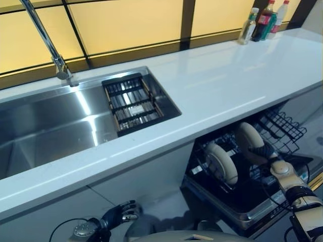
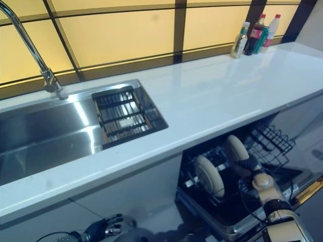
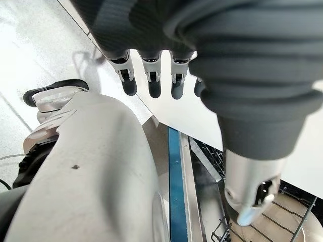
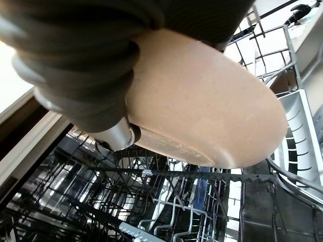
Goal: Pick up plates and place into dishwasher.
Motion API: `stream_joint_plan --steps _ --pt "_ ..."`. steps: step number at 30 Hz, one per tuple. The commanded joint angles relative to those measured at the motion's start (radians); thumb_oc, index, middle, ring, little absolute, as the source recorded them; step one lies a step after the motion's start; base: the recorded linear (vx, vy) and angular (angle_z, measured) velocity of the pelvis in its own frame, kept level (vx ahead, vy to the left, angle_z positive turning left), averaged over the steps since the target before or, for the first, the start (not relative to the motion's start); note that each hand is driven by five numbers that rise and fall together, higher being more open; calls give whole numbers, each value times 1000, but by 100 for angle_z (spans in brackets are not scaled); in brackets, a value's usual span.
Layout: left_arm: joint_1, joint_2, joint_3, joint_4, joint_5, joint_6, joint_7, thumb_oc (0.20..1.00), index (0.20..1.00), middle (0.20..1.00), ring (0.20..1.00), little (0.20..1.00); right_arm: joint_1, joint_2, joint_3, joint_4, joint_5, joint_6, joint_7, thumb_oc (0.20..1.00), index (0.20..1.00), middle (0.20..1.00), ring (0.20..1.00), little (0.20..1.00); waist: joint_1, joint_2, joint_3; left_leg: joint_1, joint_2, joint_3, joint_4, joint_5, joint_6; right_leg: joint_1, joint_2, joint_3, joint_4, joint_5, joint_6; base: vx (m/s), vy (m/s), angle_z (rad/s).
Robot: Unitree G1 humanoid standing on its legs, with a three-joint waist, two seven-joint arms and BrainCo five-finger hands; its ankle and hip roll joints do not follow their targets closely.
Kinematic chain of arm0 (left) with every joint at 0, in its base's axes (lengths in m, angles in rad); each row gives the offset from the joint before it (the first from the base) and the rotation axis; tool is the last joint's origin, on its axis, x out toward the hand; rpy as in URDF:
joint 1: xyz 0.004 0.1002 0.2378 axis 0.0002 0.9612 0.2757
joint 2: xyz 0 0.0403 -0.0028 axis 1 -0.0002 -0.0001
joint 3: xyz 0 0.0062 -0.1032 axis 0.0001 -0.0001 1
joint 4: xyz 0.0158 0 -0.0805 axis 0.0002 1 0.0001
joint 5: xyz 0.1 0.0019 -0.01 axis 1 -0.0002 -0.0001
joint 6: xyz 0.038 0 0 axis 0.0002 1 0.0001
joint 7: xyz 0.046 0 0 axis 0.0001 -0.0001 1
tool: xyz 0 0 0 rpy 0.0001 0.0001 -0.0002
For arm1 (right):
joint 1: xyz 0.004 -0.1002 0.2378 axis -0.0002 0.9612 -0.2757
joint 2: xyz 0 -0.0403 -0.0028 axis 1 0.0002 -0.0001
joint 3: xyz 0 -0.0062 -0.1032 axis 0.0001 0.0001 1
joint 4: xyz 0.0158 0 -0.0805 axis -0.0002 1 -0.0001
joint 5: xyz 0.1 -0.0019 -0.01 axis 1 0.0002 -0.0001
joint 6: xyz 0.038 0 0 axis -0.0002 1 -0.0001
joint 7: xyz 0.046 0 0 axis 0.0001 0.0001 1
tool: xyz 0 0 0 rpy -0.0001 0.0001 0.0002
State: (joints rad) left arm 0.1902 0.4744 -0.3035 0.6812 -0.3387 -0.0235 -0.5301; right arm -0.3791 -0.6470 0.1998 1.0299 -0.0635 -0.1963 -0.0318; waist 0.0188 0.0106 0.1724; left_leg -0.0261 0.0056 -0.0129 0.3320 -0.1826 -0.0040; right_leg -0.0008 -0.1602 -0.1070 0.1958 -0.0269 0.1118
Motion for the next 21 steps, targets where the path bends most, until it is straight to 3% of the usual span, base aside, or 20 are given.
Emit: stream_joint_plan --steps 1,4,11,21 --pt "28 46 -39 -117 -52 -7 -12 1000 1000 1000 1000 1000 -109 -41 25 64 -51 -20 -37 200 200 200 200 200 43 7 -27 9 38 71 4 -30 53 -104 -17 -14 39 68 43 -13 2 7" --pt "34 46 -45 -133 -60 2 -10 1000 1000 1000 1000 1000 -124 -36 44 95 -98 40 -42 200 200 200 200 200 48 14 -28 6 37 72 7 -28 52 -104 -21 -16 40 67 43 -5 3 8" --pt "25 56 -70 -142 -71 -2 -19 1000 1000 1000 1000 1000 -177 -35 98 124 -131 103 4 200 200 200 200 200 50 17 -20 -5 48 91 19 -25 54 -110 -21 -18 41 71 43 -12 -5 1" --pt "30 34 -92 -165 -120 7 15 1000 1000 1000 1000 1000 -208 -35 116 135 -172 103 17 200 200 200 200 200 34 42 -33 9 36 107 0 -16 49 -108 -30 -17 45 65 40 17 42 -1"
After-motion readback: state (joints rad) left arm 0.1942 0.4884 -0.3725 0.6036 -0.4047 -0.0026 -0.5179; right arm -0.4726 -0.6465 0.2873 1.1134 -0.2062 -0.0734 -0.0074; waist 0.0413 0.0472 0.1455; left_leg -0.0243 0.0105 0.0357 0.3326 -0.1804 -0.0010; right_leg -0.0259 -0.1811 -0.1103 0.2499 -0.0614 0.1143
